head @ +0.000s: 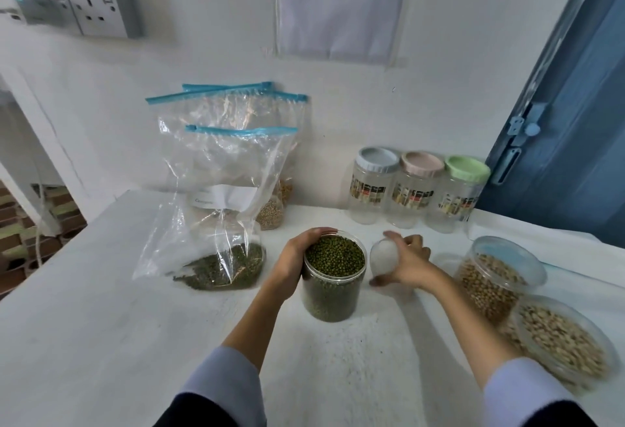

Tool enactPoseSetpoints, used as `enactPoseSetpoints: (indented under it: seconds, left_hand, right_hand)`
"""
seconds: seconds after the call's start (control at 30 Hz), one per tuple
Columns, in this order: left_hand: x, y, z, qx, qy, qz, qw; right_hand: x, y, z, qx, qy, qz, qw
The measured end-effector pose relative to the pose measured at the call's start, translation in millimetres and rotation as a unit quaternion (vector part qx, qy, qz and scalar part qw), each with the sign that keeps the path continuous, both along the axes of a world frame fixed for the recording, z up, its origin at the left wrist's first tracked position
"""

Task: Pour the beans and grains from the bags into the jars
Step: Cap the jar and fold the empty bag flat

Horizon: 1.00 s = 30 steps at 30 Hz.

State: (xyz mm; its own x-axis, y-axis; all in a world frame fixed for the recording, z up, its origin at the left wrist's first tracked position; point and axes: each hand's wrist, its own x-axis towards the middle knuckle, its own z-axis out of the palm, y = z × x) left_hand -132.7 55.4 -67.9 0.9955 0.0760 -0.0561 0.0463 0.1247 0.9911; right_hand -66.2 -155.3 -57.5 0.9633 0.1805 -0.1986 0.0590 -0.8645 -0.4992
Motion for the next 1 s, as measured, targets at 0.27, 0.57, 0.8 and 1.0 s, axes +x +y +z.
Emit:
enactPoseSetpoints:
  seconds: [0.27, 0.57, 0.8, 1.0]
  left_hand:
    - [3.7, -3.9, -10.3, -0.013, -0.003, 0.024, 1.000]
    - [0.3, 0.4, -16.1, 0.011, -0.006, -0.023, 1.000]
    - [-4.2, 7.9, -12.8, -0.054, -0.018, -0.094, 0.994]
    - [-4.9, 10.0, -13.7, -0.055, 0.008, -0.068, 0.996]
  right_hand:
    - [-17.2, 22.4, 10.0, 0.688, 0.074, -0.182, 0.698]
    - [-49.0, 54.8, -8.8, 0.639, 0.107, -0.027, 0.761]
    - [-53.7, 48.6, -13.8, 0.592, 0.118, 0.063, 0.795]
    - [-51.0, 46.7, -17.4, 0.596, 0.119, 0.075, 0.791]
